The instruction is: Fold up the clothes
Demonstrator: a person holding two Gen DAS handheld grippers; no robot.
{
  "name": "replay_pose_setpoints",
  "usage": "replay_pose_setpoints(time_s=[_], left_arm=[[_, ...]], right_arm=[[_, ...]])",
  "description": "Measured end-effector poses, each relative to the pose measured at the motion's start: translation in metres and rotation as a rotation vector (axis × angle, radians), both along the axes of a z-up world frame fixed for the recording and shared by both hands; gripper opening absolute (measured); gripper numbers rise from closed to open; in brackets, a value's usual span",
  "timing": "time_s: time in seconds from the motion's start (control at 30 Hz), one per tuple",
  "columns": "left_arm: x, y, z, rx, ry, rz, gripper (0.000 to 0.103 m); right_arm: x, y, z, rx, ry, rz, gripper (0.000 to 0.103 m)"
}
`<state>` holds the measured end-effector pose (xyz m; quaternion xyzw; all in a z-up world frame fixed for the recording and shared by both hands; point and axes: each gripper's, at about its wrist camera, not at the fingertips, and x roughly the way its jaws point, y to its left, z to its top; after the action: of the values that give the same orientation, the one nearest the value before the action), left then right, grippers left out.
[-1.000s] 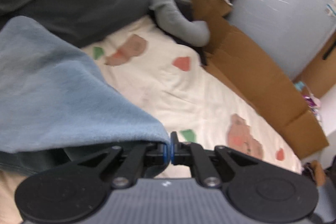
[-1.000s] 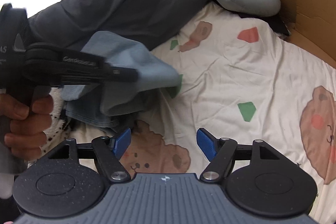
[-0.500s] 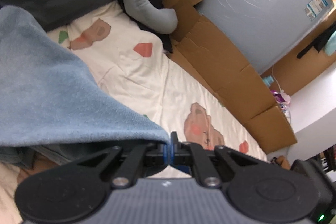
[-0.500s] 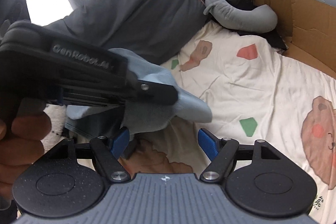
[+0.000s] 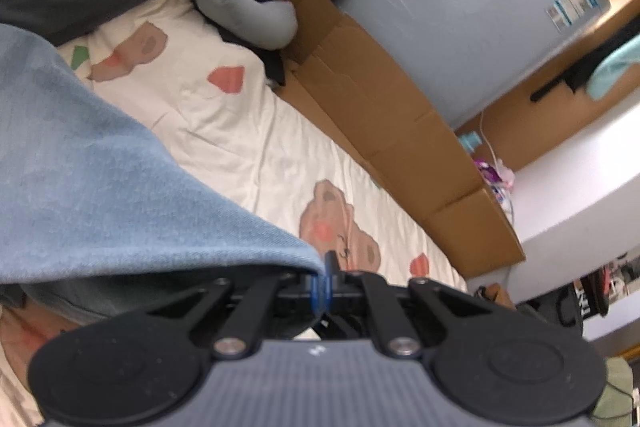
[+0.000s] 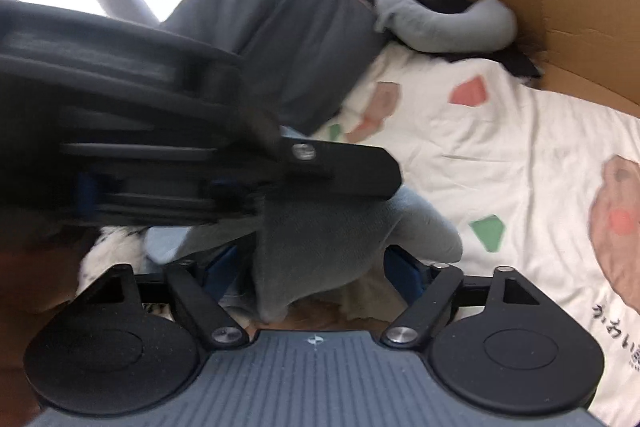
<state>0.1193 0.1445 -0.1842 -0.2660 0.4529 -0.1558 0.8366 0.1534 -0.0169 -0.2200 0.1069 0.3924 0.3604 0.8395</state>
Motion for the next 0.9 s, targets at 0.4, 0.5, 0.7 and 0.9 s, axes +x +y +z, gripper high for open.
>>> replay_pose_setpoints(time_s=[0.4, 0.5, 0.7, 0.9], left_arm=[[-0.012, -0.019, -0.029, 0.12, 0.105, -0.082, 0.048], [-0.022, -0.008, -0.041, 0.185, 0.131, -0.058, 0.07], [-0.038, 0.031, -0.068, 0.328, 0.186, 0.04, 0.073], [-0.051, 0.106, -0.09, 0.38, 0.239, 0.264, 0.074]], right_arm=[[-0.003, -0.062, -0.03, -0.105, 0.071, -0.098, 0.007], [-0.009, -0.082, -0.035, -0.13, 0.073, -0.137, 0.007], [-0.01, -0.111, -0.037, -0.147, 0.068, -0.208, 0.007], [-0.009, -0.124, -0.03, -0.148, 0.054, -0.222, 0.007]])
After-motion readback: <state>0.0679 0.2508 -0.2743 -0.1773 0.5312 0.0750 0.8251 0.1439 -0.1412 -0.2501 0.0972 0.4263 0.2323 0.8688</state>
